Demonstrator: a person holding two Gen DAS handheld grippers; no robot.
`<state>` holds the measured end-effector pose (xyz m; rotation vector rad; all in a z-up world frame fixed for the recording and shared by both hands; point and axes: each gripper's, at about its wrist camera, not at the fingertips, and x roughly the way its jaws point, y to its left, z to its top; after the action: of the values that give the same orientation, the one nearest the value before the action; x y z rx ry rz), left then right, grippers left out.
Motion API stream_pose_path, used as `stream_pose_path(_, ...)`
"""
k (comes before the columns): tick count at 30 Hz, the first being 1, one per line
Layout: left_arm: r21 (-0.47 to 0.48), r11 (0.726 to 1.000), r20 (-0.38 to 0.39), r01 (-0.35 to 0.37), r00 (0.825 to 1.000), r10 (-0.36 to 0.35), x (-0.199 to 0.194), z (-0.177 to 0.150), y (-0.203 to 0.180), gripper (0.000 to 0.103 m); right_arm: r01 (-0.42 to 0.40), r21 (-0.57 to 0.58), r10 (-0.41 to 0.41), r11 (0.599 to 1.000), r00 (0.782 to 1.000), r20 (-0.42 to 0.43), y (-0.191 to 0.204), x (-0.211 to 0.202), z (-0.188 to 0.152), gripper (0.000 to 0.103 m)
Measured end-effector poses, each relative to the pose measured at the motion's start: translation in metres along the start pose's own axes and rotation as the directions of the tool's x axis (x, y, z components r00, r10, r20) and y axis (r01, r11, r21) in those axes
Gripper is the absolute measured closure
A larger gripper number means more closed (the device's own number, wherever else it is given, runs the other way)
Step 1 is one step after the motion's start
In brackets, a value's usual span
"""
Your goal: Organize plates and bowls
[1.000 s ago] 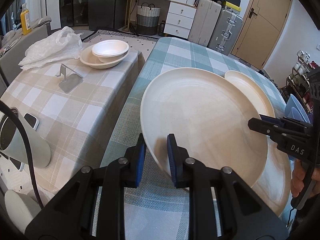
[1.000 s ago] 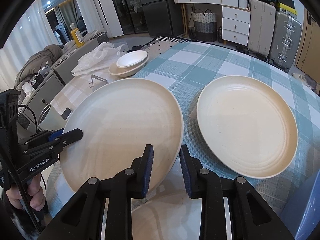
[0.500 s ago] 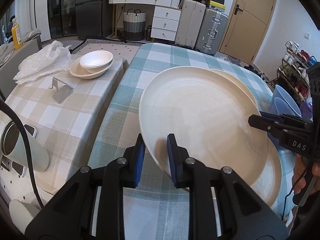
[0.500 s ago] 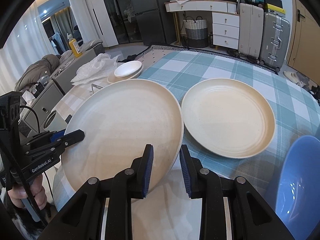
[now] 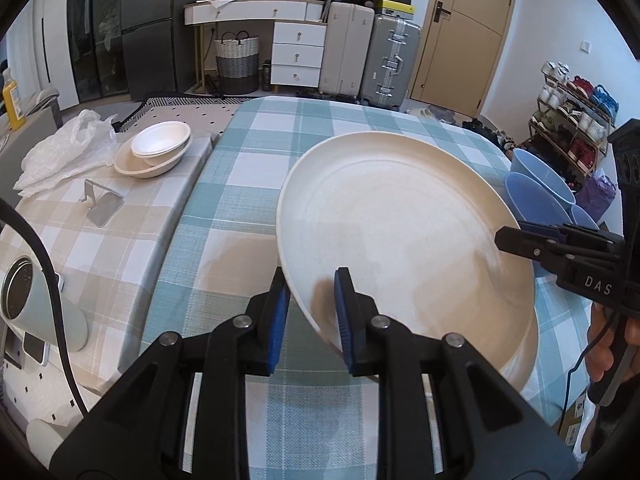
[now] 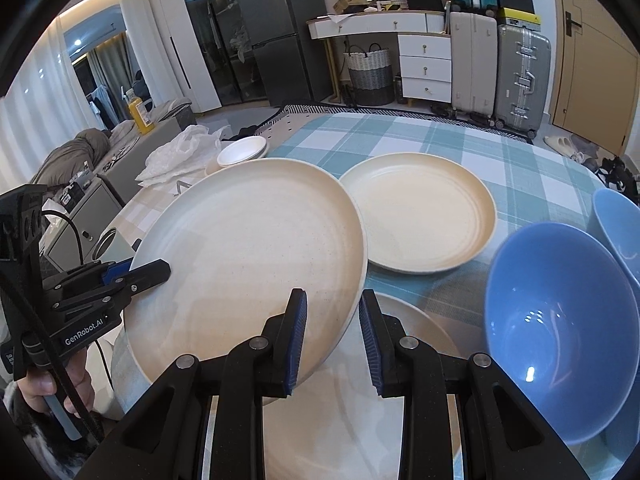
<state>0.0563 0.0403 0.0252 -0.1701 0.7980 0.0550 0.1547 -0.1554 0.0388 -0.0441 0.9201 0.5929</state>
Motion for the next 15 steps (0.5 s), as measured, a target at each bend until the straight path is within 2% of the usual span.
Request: stream_pose_path(15, 0.117, 0.992, -0.05, 0.046, 0.998, -0.041, 0.003, -0.012, -0.045, 0.084, 0.045, 0.073, -0.046, 0.996, 0.999, 0.014, -0.024, -0.036, -0.036, 0.075)
